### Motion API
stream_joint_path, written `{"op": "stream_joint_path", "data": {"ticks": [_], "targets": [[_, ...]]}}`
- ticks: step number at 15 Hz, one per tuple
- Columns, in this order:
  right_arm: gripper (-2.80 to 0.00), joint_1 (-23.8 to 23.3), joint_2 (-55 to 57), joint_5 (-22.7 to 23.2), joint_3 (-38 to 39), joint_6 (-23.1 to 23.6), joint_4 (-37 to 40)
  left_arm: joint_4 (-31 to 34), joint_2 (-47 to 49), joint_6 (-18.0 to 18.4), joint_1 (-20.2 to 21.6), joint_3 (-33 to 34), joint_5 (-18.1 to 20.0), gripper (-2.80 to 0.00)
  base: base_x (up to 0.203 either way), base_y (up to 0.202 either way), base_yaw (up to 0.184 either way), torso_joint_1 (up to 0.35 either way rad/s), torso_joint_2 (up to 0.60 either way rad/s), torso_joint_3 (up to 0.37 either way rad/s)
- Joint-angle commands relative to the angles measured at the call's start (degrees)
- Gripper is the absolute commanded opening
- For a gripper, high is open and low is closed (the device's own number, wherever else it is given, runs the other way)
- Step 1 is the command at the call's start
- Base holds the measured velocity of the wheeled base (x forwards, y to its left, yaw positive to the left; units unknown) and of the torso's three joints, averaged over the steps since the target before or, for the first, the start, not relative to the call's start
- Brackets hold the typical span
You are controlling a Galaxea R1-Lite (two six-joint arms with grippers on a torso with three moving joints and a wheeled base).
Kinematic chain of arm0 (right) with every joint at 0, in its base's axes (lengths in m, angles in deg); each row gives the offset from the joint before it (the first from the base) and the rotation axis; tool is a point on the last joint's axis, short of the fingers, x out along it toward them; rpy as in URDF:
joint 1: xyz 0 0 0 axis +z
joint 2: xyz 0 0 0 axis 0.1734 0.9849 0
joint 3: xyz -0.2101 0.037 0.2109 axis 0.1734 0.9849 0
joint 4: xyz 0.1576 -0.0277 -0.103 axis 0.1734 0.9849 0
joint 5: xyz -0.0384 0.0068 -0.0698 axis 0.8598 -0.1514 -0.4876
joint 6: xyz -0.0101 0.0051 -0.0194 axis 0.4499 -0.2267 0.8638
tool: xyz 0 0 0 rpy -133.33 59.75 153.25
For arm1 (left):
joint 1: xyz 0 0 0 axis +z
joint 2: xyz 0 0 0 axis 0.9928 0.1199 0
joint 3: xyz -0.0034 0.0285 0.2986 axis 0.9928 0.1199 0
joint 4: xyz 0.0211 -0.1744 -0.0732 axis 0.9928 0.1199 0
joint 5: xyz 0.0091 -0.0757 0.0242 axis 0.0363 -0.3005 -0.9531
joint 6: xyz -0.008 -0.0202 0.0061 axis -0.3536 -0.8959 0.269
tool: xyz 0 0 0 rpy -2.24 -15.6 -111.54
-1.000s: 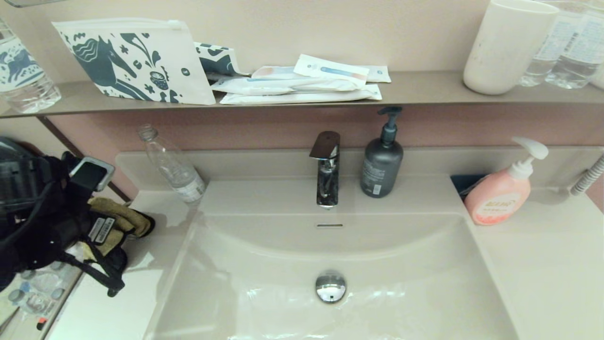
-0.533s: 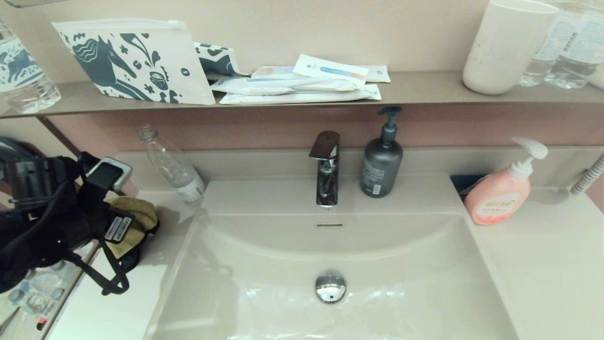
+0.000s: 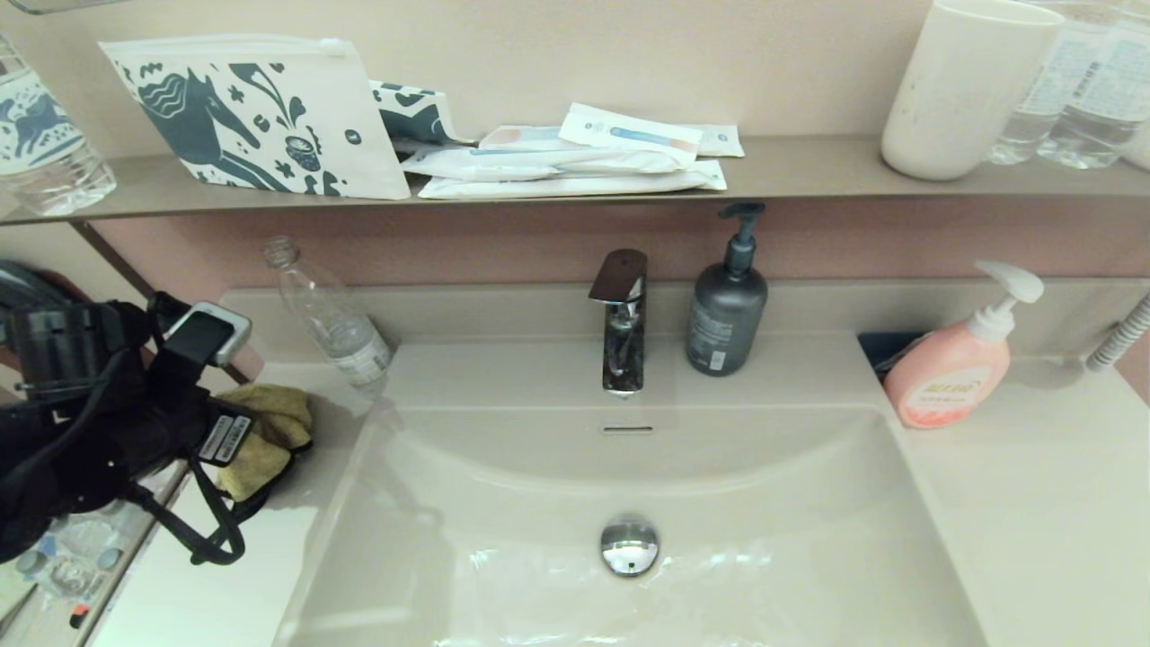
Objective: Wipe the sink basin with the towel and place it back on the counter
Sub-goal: Wipe the sink
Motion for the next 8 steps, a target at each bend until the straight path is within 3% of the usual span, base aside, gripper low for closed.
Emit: {"op": "stream_joint_path", "data": {"ticks": [1,5,8], "targets": [[-2.80,0.01,0.07,-0.09,0.01,-0.02,-0.01,-0.15,-1.07,0.28,-0.33,0.35,-0.26,0.00,0.000,0.000,0.000,0.000,0.00,0.000],[-2.80,0.01,0.07,-0.01,0.01,-0.02,-0.01,3.34,-2.86,-0.96,-1.83,2.54,-0.77,0.00,0.000,0.000,0.000,0.000,0.00,0.000],[-2.80,0.01,0.07,-0.09,0.01,-0.02,-0.01,10.65,-2.86,-6.65,-3.86,1.13,-0.63,0.00,0.000,0.000,0.000,0.000,0.00,0.000]]}}
